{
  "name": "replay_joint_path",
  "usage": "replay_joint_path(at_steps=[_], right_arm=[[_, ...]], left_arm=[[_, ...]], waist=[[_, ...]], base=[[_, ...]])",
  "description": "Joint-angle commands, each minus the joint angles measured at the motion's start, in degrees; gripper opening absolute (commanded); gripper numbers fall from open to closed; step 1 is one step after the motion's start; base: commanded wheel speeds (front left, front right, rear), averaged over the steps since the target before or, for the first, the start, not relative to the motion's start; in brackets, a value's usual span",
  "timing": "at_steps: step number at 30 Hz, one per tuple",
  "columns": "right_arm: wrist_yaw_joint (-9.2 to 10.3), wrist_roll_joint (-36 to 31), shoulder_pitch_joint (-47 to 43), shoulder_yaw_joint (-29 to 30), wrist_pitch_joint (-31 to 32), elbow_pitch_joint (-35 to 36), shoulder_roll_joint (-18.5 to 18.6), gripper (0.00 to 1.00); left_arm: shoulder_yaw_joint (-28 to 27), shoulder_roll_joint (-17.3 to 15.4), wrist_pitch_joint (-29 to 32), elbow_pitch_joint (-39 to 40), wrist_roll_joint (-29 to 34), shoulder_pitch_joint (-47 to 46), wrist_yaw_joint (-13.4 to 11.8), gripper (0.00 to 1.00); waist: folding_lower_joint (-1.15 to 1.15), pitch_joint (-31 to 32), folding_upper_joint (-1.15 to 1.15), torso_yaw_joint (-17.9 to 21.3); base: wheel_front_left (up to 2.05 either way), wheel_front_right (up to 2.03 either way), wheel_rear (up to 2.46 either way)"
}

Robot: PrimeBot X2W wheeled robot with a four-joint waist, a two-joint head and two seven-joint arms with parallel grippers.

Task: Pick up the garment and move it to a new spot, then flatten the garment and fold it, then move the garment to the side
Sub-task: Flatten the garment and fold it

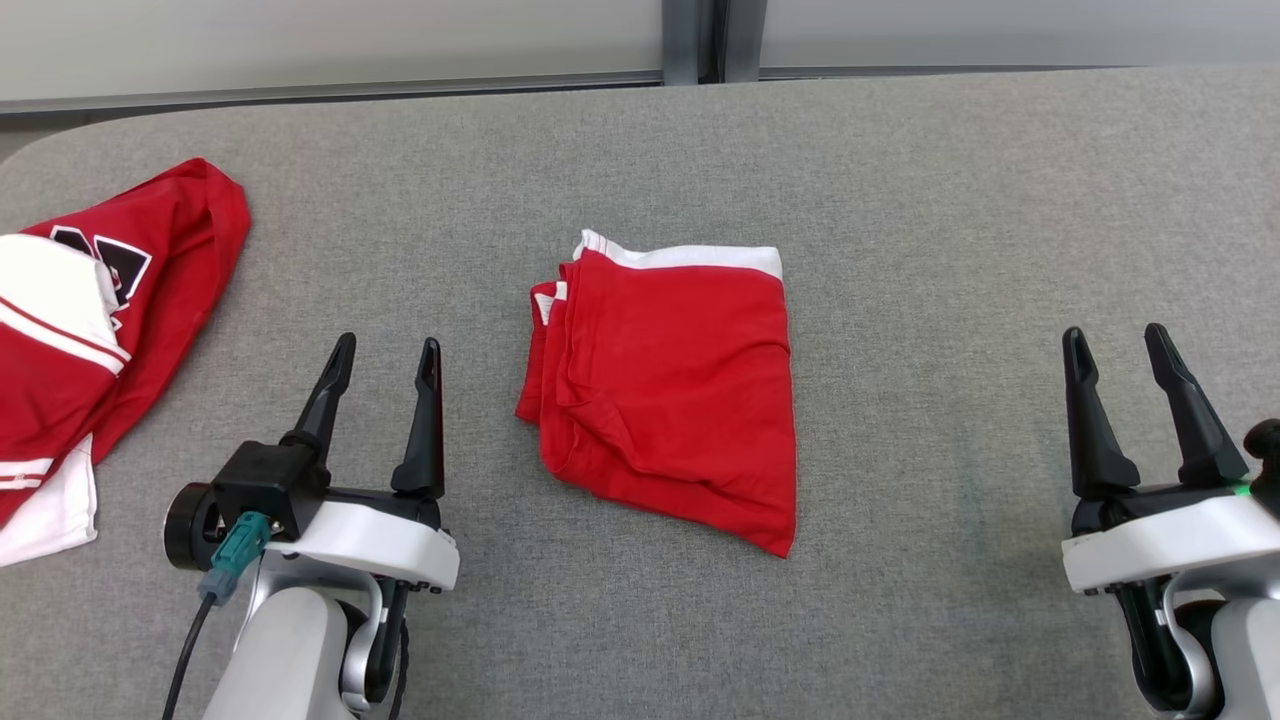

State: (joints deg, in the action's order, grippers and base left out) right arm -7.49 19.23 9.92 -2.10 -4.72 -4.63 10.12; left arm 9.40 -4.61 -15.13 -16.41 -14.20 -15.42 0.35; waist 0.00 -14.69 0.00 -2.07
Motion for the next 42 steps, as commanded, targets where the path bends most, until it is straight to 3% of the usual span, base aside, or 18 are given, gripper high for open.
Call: replay_joint_path(at_steps=[1, 23, 24, 25, 26, 30, 32, 42], right_arm=[[0.0, -0.62, -0.91, 0.42, 0.76, 0.92, -0.1, 1.0], [0.0, -2.9, -1.74, 0.01, 4.97, 4.26, 0.25, 1.0], [0.0, -2.7, -1.35, -0.63, 5.41, 4.0, 0.39, 0.96], [0.0, -2.43, -0.88, -1.39, 5.57, 3.73, 0.67, 0.39], [0.0, -2.13, -0.41, -2.32, 6.18, 3.23, 0.85, 0.0], [0.0, -0.86, 2.96, -8.78, 6.91, 0.34, 1.3, 0.0], [0.0, 0.65, 6.38, -15.29, 6.48, -3.37, 0.6, 0.0], [0.0, 6.3, 18.83, -31.28, 2.06, -20.87, -3.04, 0.0]], left_arm=[[0.01, -0.37, 0.03, -0.22, -0.24, 0.73, -0.36, 1.0], [1.51, -0.27, 0.03, -0.53, -0.68, -0.79, -0.46, 1.0], [1.66, -0.22, 0.03, -0.43, -0.62, -0.96, -0.44, 1.0], [1.84, -0.16, 0.03, -0.45, -0.56, -1.18, -0.48, 1.0], [1.95, -0.05, 0.02, -0.33, -0.67, -1.53, -0.49, 1.0], [2.27, 0.27, 0.03, -0.06, -1.02, -2.26, -0.28, 1.0], [2.32, 0.54, 0.02, -0.02, -1.19, -3.01, -0.36, 1.0], [2.5, 1.15, 0.02, -0.07, -1.39, -3.91, -0.37, 1.0]], waist=[[0.0, 0.16, 0.0, 0.0], [0.0, -0.42, 0.0, -1.58], [0.0, -0.65, 0.0, -1.89], [0.0, -0.86, 0.0, -2.27], [0.0, -1.16, 0.0, -2.67], [0.0, -2.26, 0.0, -4.23], [0.0, -2.97, 0.0, -5.45], [0.0, -4.92, 0.0, -8.59]], base=[[0.0, 0.0, 0.0], [0.0, 0.0, 0.0], [0.0, 0.0, 0.0], [0.0, 0.0, 0.0], [0.0, 0.0, 0.0], [0.0, 0.0, 0.0], [0.0, 0.0, 0.0], [0.0, 0.0, 0.0]])
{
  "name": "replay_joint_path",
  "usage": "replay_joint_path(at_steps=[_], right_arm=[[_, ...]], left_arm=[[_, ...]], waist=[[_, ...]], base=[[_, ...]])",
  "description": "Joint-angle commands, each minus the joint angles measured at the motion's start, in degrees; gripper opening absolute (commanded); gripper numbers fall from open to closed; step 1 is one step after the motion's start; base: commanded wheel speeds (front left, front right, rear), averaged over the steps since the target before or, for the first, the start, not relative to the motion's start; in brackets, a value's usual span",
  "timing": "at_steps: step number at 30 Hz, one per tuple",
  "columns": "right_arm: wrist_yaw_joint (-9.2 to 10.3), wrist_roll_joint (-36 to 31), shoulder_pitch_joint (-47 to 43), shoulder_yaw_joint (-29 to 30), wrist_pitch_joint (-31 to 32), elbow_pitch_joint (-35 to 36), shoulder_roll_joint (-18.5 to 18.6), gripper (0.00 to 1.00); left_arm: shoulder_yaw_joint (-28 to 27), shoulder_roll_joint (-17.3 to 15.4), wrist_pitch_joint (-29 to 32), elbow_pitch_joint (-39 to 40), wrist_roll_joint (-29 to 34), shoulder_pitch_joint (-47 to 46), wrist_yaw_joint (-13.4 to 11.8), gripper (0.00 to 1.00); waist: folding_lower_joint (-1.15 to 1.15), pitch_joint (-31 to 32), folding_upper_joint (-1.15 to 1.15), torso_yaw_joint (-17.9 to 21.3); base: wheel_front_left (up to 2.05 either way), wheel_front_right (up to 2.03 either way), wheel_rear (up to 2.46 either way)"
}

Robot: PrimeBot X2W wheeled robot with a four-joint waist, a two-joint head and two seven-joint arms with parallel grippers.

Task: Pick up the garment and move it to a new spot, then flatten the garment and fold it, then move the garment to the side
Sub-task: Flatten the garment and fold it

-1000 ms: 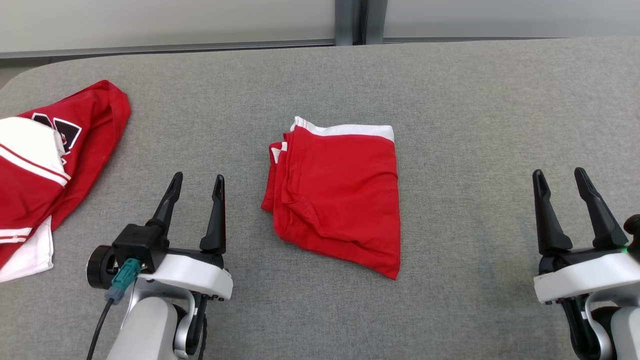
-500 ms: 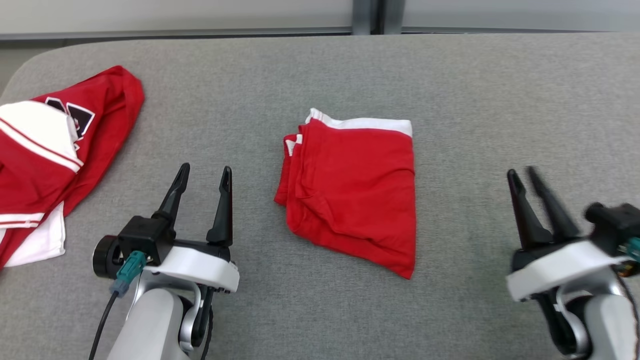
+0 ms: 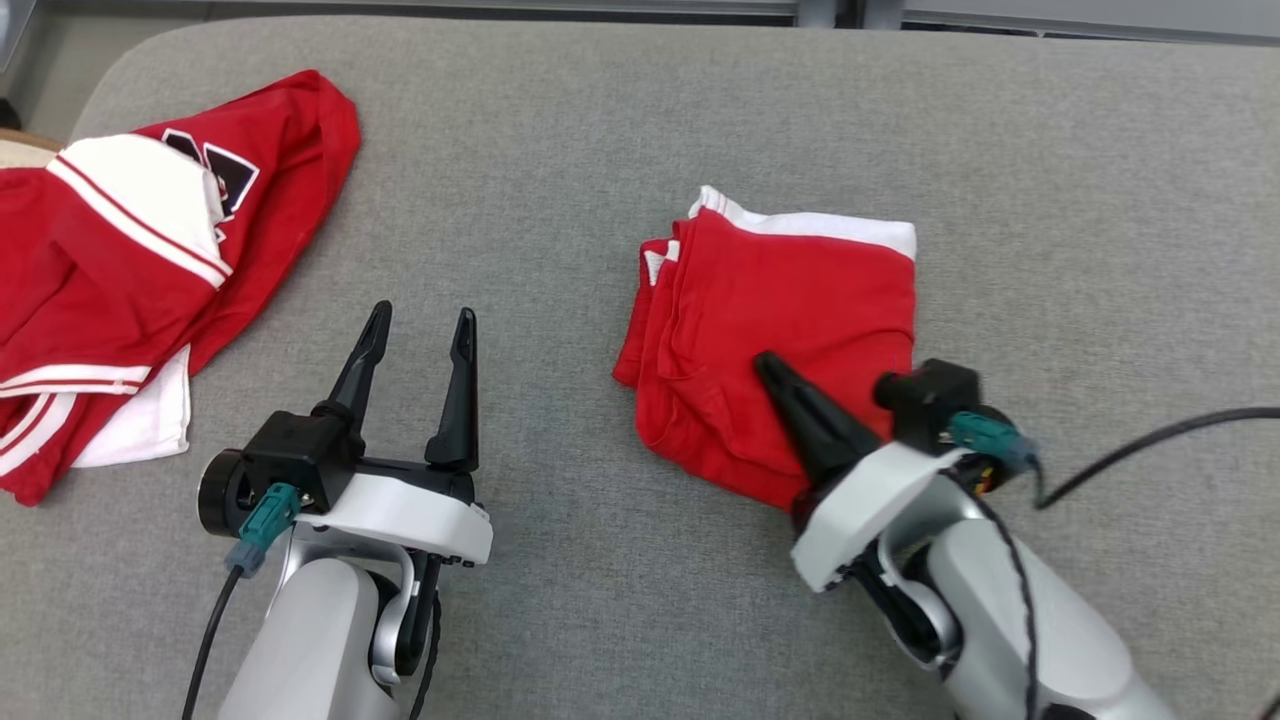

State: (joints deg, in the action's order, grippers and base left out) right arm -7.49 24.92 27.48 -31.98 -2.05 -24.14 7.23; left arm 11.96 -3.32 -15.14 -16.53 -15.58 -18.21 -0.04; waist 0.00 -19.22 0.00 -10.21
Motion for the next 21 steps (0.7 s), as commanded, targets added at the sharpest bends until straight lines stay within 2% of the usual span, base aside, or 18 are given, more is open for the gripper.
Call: replay_joint_path(at_steps=[1, 8, 13, 18, 21], right_arm=[[0.0, 0.61, 1.27, -1.41, -0.61, -1.36, -0.15, 0.0], [0.0, 4.39, 5.58, -12.02, -4.08, -6.97, -0.86, 0.0], [0.0, 4.51, 7.32, -19.83, -5.55, -7.83, 0.67, 0.0], [0.0, 4.05, 9.18, -23.36, -8.28, -6.71, 2.21, 0.0], [0.0, 4.85, 8.98, -22.29, -9.78, -5.09, 2.85, 0.0]], left_arm=[[-0.06, -0.14, 0.03, 0.05, 0.0, -1.11, 0.01, 1.0], [-0.43, 0.09, 0.03, 0.28, 0.09, -0.92, -0.22, 1.0], [-0.62, 0.16, 0.03, 0.35, 0.57, -0.62, -0.45, 1.0], [-0.94, 0.1, 0.04, 0.13, 1.04, -0.58, -0.39, 1.0], [-1.2, -0.21, 0.03, -0.15, 1.26, -0.44, -0.09, 1.0]], waist=[[0.0, -0.38, 0.0, -0.45], [0.0, -0.97, 0.0, -0.58], [0.0, -0.9, 0.0, 0.7], [0.0, -0.44, 0.0, 2.6], [0.0, 0.08, 0.0, 3.79]], base=[[0.0, 0.0, 0.0], [0.0, 0.0, 0.0], [0.0, 0.0, 0.0], [0.0, 0.0, 0.0], [0.0, 0.0, 0.0]])
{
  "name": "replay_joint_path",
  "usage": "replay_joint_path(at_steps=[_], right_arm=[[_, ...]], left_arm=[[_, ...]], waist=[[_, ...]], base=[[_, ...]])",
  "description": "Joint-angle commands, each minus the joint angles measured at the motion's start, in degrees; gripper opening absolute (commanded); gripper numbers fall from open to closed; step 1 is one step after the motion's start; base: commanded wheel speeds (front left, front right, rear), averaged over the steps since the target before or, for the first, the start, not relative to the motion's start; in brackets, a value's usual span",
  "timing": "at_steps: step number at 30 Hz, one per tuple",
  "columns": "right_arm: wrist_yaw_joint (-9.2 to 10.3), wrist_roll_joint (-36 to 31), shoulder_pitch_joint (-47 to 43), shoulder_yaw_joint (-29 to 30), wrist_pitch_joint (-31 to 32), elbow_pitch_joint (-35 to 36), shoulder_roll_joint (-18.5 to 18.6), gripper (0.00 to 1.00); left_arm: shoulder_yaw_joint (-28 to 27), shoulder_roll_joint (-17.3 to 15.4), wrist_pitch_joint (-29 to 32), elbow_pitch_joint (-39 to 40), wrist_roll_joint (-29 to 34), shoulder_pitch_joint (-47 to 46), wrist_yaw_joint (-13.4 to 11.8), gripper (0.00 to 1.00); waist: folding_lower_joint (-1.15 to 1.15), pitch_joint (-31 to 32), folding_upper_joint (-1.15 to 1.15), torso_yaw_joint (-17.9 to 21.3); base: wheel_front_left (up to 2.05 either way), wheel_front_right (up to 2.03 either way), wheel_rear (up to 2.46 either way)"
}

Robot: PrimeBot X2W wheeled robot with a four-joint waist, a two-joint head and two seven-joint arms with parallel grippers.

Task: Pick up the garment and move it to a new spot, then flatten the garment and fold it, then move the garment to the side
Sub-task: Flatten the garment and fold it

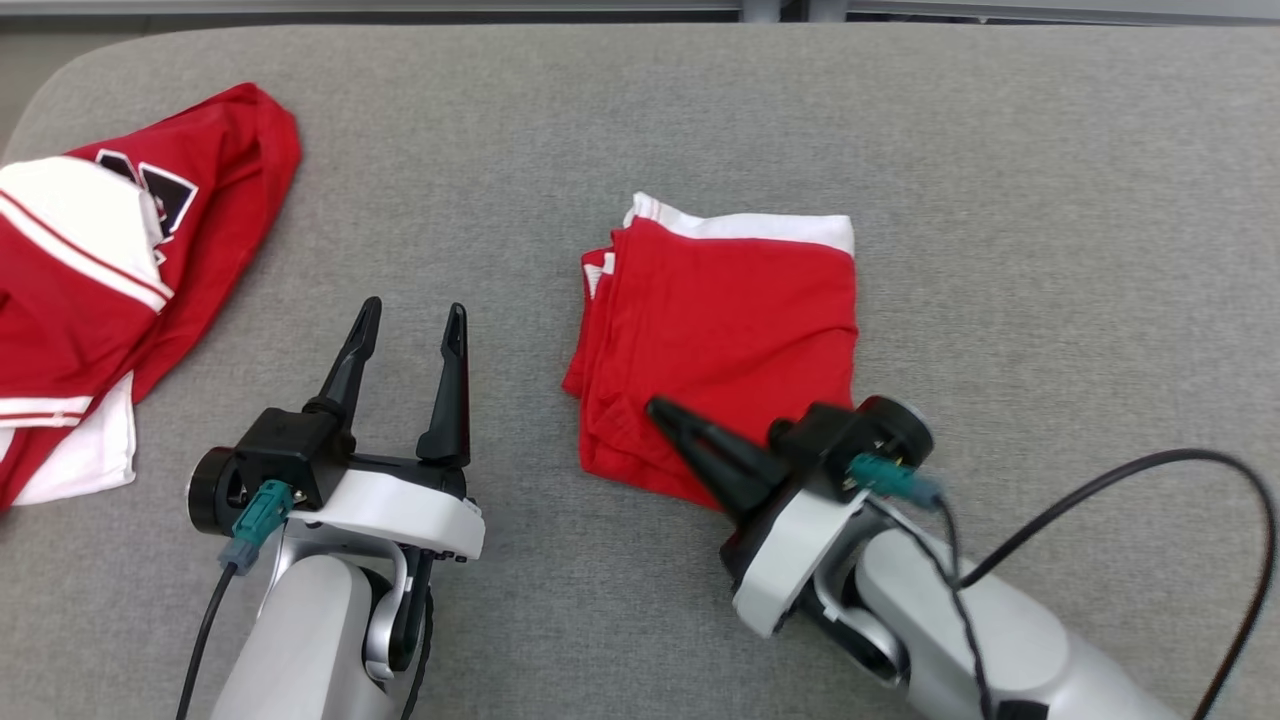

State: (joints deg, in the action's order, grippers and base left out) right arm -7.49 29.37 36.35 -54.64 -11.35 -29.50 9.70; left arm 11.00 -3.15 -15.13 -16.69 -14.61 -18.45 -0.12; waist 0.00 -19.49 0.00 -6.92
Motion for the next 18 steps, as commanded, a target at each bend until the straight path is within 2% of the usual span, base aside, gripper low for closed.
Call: replay_joint_path(at_steps=[1, 5, 11, 12, 13, 14, 18], right_arm=[[0.01, 0.97, -0.39, 1.5, -0.92, 0.78, 0.58, 0.0], [0.0, 2.02, -2.68, 8.05, -2.42, 3.02, 1.52, 0.0], [0.0, 0.69, -8.1, 23.53, -3.3, 5.52, 3.32, 0.0], [0.0, 0.27, -9.03, 26.5, -3.43, 5.99, 3.39, 0.38], [0.0, -0.88, -9.98, 29.07, -3.43, 6.25, 3.86, 0.81], [0.0, -1.38, -11.12, 31.55, -3.43, 6.65, 3.89, 1.0], [0.0, -5.6, -15.16, 39.57, -2.54, 8.65, 4.31, 1.0]], left_arm=[[-0.29, -0.4, 0.02, -0.07, 0.41, -0.15, 0.03, 1.0], [-0.64, -0.74, 0.02, -0.34, 0.54, 0.28, 0.05, 1.0], [-0.92, -1.2, 0.02, -0.38, 1.09, 1.56, -0.38, 1.0], [-0.97, -1.32, 0.02, -0.4, 1.06, 1.75, -0.35, 1.0], [-0.97, -1.49, 0.02, -0.4, 1.07, 1.81, -0.27, 1.0], [-0.96, -1.62, 0.02, -0.39, 1.01, 1.83, -0.24, 1.0], [-0.95, -2.2, 0.02, -0.52, 1.04, 2.89, -0.54, 1.0]], waist=[[0.0, 0.58, 0.0, 0.83], [0.0, 1.65, 0.0, 2.11], [0.0, 3.32, 0.0, 3.61], [0.0, 3.59, 0.0, 3.82], [0.0, 3.82, 0.0, 3.98], [0.0, 4.04, 0.0, 4.1], [0.0, 5.11, 0.0, 4.58]], base=[[0.0, 0.0, 0.0], [0.0, 0.0, 0.0], [0.0, 0.0, 0.0], [0.0, 0.0, 0.0], [0.0, 0.0, 0.0], [0.0, 0.0, 0.0], [0.0, 0.0, 0.0]])
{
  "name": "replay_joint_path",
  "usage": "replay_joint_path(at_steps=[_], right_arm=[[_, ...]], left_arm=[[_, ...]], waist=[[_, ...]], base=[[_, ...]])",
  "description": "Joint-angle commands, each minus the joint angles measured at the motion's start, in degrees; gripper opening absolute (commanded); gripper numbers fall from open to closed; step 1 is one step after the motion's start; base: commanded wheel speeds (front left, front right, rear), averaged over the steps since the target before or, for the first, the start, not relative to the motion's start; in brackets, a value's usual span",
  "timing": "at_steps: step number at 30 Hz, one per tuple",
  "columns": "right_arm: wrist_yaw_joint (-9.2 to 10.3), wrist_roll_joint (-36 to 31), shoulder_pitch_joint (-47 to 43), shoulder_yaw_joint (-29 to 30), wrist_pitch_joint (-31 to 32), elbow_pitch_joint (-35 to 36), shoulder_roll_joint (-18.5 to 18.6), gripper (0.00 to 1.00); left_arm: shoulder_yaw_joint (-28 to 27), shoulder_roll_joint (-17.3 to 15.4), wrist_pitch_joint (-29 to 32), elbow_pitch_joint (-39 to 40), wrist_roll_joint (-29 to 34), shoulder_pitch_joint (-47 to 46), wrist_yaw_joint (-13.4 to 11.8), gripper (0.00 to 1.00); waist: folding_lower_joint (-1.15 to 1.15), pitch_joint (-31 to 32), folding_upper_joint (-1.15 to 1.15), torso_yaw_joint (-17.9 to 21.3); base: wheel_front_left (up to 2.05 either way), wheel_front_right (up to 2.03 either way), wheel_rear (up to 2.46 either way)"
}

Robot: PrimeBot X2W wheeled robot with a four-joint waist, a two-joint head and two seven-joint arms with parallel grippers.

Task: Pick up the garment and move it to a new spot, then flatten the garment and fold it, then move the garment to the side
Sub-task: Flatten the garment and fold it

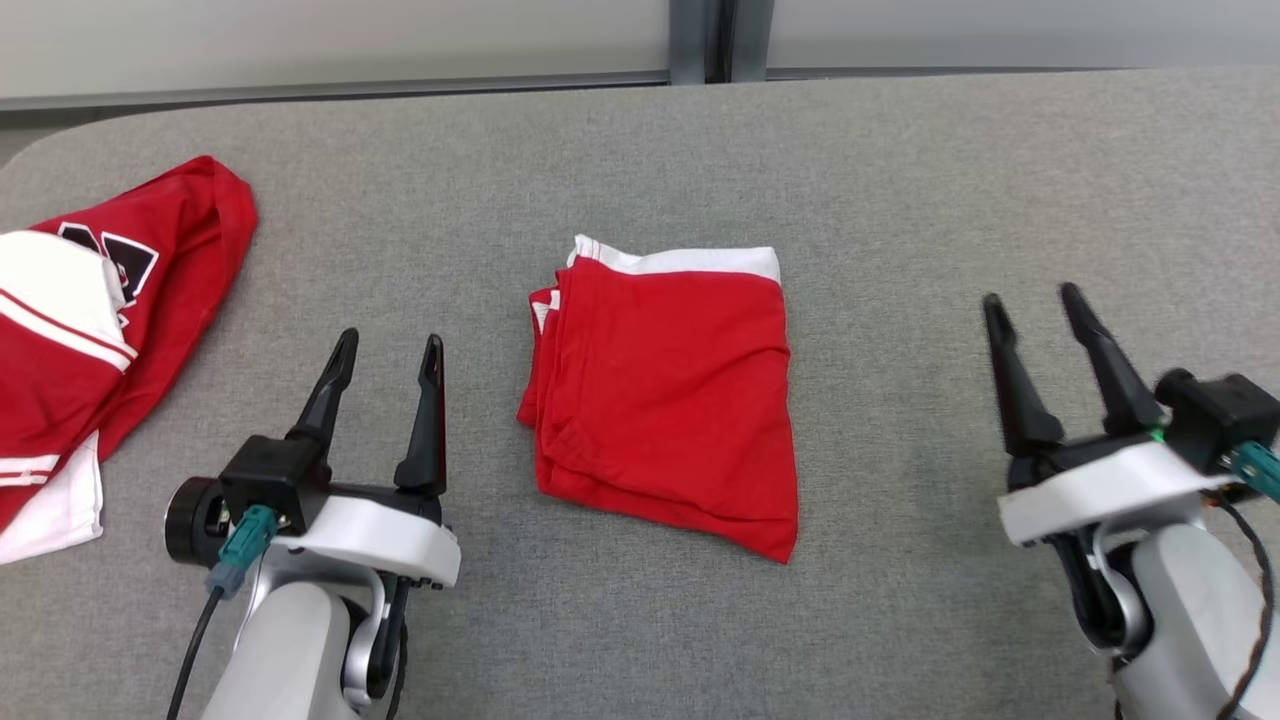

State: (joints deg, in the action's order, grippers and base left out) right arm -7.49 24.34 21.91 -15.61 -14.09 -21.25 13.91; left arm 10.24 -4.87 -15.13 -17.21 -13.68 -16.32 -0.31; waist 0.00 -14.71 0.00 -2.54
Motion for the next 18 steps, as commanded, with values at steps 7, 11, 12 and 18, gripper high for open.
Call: replay_joint_path(at_steps=[7, 11, 12, 18], right_arm=[[0.0, -5.48, -7.14, 7.07, 3.32, 5.54, -1.06, 1.0], [0.0, -7.53, -11.69, 9.35, 5.99, 9.78, -1.9, 1.0], [0.0, -7.98, -12.72, 9.77, 6.67, 10.9, -2.19, 1.0], [0.0, -9.47, -18.64, 11.93, 10.18, 16.59, -3.36, 1.0]], left_arm=[[-0.36, -1.16, 0.13, 0.64, -0.45, 3.21, -0.68, 1.0], [-0.32, -1.47, 0.38, 1.07, -0.68, 5.29, -0.9, 1.0], [-0.31, -1.56, 0.49, 1.17, -0.81, 5.81, -1.01, 1.0], [-0.27, -2.23, 1.34, 1.87, -1.33, 9.28, -1.5, 1.0]], waist=[[0.0, 2.75, 0.0, 1.09], [0.0, 4.82, 0.0, 1.42], [0.0, 5.34, 0.0, 1.46], [0.0, 8.76, 0.0, 1.56]], base=[[0.0, 0.0, 0.0], [0.0, 0.0, 0.0], [0.0, 0.0, 0.0], [0.0, 0.0, 0.0]])
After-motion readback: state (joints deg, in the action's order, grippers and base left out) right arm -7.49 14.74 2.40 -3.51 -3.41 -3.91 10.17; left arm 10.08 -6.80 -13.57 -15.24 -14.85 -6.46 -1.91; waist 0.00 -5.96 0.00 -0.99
